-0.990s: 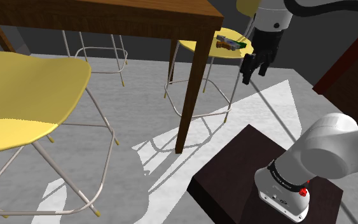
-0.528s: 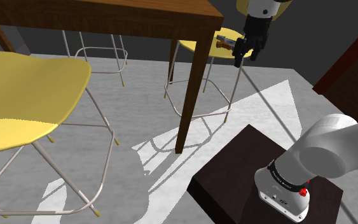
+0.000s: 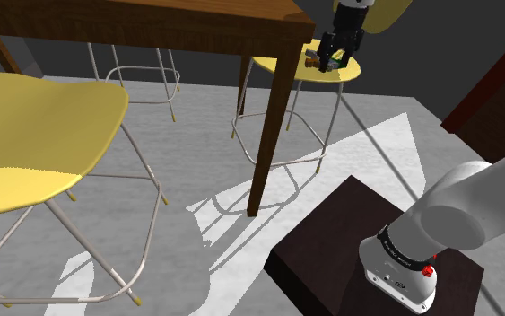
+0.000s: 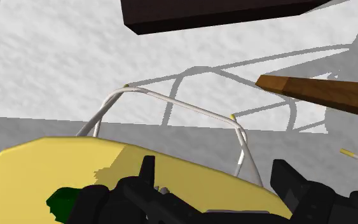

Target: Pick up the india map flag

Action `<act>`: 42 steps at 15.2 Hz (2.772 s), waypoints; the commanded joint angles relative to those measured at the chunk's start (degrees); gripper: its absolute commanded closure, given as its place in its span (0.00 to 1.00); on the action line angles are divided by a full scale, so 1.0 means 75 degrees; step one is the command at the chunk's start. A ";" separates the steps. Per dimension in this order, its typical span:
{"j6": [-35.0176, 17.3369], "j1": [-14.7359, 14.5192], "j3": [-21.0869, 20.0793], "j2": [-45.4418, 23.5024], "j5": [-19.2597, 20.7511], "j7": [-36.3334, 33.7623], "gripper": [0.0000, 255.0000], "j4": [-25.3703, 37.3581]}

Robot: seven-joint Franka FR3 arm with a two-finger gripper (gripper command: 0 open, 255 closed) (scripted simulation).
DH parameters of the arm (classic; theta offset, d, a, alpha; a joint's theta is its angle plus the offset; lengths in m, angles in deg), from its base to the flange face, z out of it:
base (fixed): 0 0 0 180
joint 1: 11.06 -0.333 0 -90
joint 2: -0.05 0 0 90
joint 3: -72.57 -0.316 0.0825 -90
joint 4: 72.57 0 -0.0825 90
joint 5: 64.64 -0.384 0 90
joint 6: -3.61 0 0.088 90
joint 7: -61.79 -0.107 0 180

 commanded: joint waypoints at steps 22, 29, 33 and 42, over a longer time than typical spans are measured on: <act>-0.0799 0.0406 0.0719 -0.2454 -0.0608 0.1042 1.00 0.2292; -0.0849 0.0412 0.0723 -0.2414 -0.0599 0.1051 1.00 0.2204; -0.0429 0.0415 0.0725 -0.2449 -0.0608 0.1060 1.00 0.2657; 0.0552 0.0434 0.0740 -0.2645 -0.0654 0.1098 1.00 0.3831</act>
